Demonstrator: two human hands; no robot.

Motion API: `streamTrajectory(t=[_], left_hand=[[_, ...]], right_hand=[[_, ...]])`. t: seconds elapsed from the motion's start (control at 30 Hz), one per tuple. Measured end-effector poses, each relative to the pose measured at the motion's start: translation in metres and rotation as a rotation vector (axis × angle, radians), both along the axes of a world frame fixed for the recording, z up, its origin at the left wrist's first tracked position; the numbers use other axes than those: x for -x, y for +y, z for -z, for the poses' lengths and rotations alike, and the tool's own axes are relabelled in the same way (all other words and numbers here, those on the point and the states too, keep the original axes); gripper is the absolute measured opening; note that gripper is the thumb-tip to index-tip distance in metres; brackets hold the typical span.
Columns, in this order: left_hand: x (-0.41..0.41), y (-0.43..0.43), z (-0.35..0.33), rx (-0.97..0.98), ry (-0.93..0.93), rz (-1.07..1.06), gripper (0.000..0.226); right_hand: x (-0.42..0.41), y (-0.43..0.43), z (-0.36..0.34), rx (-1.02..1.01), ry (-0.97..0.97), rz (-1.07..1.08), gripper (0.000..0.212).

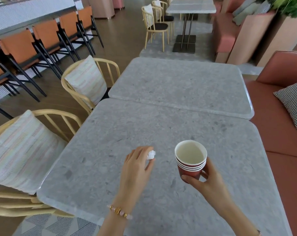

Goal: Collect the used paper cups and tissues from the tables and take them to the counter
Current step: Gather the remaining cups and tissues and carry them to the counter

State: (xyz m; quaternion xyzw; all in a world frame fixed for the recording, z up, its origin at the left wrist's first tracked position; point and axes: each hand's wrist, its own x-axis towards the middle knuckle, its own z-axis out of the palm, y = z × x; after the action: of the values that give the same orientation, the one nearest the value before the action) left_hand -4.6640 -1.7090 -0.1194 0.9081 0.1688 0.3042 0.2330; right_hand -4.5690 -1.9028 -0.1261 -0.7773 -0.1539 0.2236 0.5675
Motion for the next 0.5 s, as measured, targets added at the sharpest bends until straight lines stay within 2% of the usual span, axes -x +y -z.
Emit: streamTrajectory(t=[0.3,0.5], left_hand=[[0.027,-0.002,-0.025,0.006,-0.062,-0.004,0.027],[0.052,-0.012,-0.04,-0.034,-0.054,-0.092,0.025]], right_hand=[[0.016,0.017,-0.004,-0.054,-0.03,-0.031,0.062],[0.019,0.018,-0.007,-0.099,-0.043,-0.161,0.065]])
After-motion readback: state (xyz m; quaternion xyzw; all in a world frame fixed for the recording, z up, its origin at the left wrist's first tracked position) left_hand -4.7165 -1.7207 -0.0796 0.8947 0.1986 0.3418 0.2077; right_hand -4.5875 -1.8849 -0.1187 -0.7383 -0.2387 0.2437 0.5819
